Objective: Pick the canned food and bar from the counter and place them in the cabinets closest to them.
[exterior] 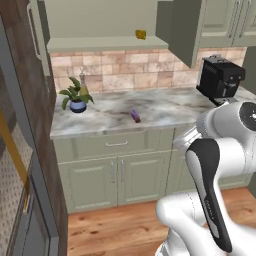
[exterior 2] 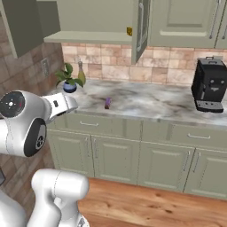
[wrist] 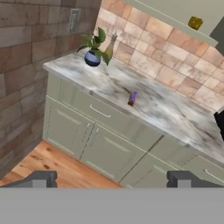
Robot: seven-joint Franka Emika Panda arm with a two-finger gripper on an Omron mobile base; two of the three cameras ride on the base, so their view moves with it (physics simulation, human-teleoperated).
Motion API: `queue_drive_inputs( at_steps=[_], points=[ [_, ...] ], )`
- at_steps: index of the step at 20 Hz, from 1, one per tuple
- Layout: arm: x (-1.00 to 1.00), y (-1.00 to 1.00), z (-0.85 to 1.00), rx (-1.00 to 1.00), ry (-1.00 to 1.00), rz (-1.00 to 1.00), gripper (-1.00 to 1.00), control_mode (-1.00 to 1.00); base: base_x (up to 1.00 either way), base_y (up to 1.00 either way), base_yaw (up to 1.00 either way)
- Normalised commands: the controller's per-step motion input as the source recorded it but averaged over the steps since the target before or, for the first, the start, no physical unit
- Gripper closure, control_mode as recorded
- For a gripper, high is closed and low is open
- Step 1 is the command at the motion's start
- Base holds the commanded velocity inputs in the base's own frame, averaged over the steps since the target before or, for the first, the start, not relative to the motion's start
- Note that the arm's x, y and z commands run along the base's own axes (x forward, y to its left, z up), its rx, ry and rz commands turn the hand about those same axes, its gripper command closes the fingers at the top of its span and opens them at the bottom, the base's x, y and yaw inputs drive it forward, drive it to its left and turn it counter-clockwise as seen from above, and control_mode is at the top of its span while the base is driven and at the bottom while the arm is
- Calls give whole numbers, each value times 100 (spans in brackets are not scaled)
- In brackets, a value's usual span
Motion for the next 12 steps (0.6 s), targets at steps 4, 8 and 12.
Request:
queue_drive_inputs(
  at_steps=[4, 8, 12],
  points=[
    [0, 0, 0, 0, 0, 0, -100, 100, 35, 16, 0],
    [0, 0, 0, 0, 0, 0, -100, 100, 43, 19, 0],
    [0, 0, 0, 0, 0, 0, -100, 100, 45, 20, 0]
  ],
)
